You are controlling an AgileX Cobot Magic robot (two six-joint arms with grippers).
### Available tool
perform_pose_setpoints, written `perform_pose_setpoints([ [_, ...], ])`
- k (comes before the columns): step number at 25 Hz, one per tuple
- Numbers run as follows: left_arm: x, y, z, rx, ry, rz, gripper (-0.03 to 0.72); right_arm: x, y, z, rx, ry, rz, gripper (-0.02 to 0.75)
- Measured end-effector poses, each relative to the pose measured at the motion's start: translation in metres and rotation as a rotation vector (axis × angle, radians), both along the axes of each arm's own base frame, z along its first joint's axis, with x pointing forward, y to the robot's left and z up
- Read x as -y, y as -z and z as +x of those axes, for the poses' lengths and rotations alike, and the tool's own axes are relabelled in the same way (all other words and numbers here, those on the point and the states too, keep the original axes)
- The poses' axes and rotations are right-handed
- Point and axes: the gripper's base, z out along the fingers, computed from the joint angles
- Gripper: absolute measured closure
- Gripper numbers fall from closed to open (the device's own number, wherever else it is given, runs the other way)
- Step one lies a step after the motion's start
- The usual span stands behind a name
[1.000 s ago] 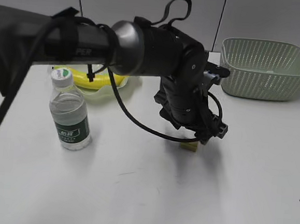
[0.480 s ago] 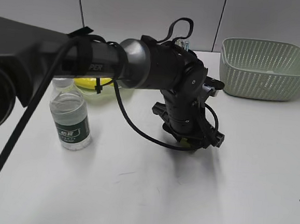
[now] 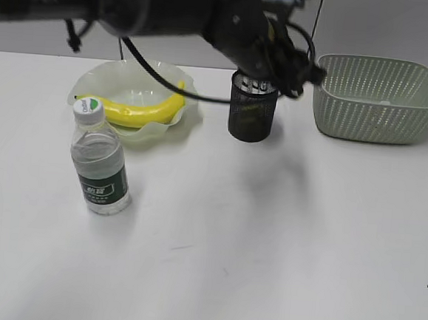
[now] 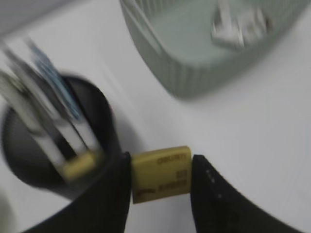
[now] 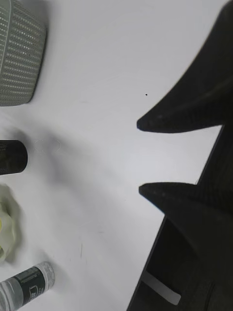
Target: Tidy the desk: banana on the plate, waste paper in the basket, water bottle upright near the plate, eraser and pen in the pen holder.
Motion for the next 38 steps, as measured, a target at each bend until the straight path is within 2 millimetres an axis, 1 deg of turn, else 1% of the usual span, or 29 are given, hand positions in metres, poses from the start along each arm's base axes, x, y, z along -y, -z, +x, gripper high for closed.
perform_pose_setpoints([
  [2,-0.019,-0.023,0.023,0.101,-0.044,-0.1,0.406,0.0,0.0,0.0,0.0,0.0,0.0,0.453],
  [3,-0.03,-0.029,0.035,0.137,-0.069,-0.133,0.406,0.0,0.0,0.0,0.0,0.0,0.0,0.453],
  [4,-0.039,-0.029,0.045,0.156,-0.092,-0.148,0.406,0.0,0.0,0.0,0.0,0.0,0.0,0.453],
  [5,-0.045,-0.026,0.051,0.165,-0.105,-0.155,0.406,0.0,0.0,0.0,0.0,0.0,0.0,0.453],
  [7,-0.048,-0.013,0.059,0.158,-0.117,-0.148,0.406,0.0,0.0,0.0,0.0,0.0,0.0,0.453],
  [10,-0.044,0.008,0.061,0.128,-0.115,-0.127,0.406,0.0,0.0,0.0,0.001,0.001,-0.002,0.453],
  [12,-0.041,0.014,0.061,0.128,-0.11,-0.132,0.393,0.0,0.0,0.0,0.001,0.002,-0.003,0.453],
  [16,-0.039,0.012,0.063,0.146,-0.115,-0.185,0.247,0.0,0.0,0.0,0.001,0.003,-0.002,0.453],
  [18,-0.038,0.011,0.063,0.146,-0.118,-0.196,0.202,0.0,0.0,0.0,0.001,0.003,-0.002,0.453],
  [21,-0.038,0.011,0.063,0.143,-0.12,-0.2,0.182,0.0,0.0,0.0,0.001,0.003,-0.002,0.453],
  [24,-0.04,0.006,0.061,0.13,-0.124,-0.19,0.189,0.0,0.0,0.0,0.002,0.003,-0.003,0.453],
  [26,-0.044,-0.007,0.057,0.124,-0.126,-0.169,0.225,0.0,0.0,0.0,0.002,0.004,-0.004,0.453],
  [27,-0.048,-0.018,0.054,0.132,-0.122,-0.147,0.254,0.0,0.0,0.0,0.002,0.004,-0.004,0.453],
  [30,-0.064,-0.062,0.04,0.167,-0.12,-0.066,0.328,0.001,0.0,0.0,0.002,0.004,-0.005,0.453],
  [32,-0.08,-0.093,0.024,0.188,-0.127,-0.02,0.349,0.001,0.0,0.0,0.002,0.004,-0.005,0.453],
  [34,-0.097,-0.108,0.001,0.2,-0.122,0.024,0.356,0.001,0.0,0.0,0.002,0.004,-0.005,0.453],
  [36,-0.117,-0.119,-0.029,0.198,-0.111,0.051,0.361,0.001,0.0,0.0,0.002,0.004,-0.005,0.453],
  [38,-0.143,-0.128,-0.07,0.19,-0.103,0.057,0.365,0.001,0.0,0.0,0.002,0.005,-0.004,0.453],
])
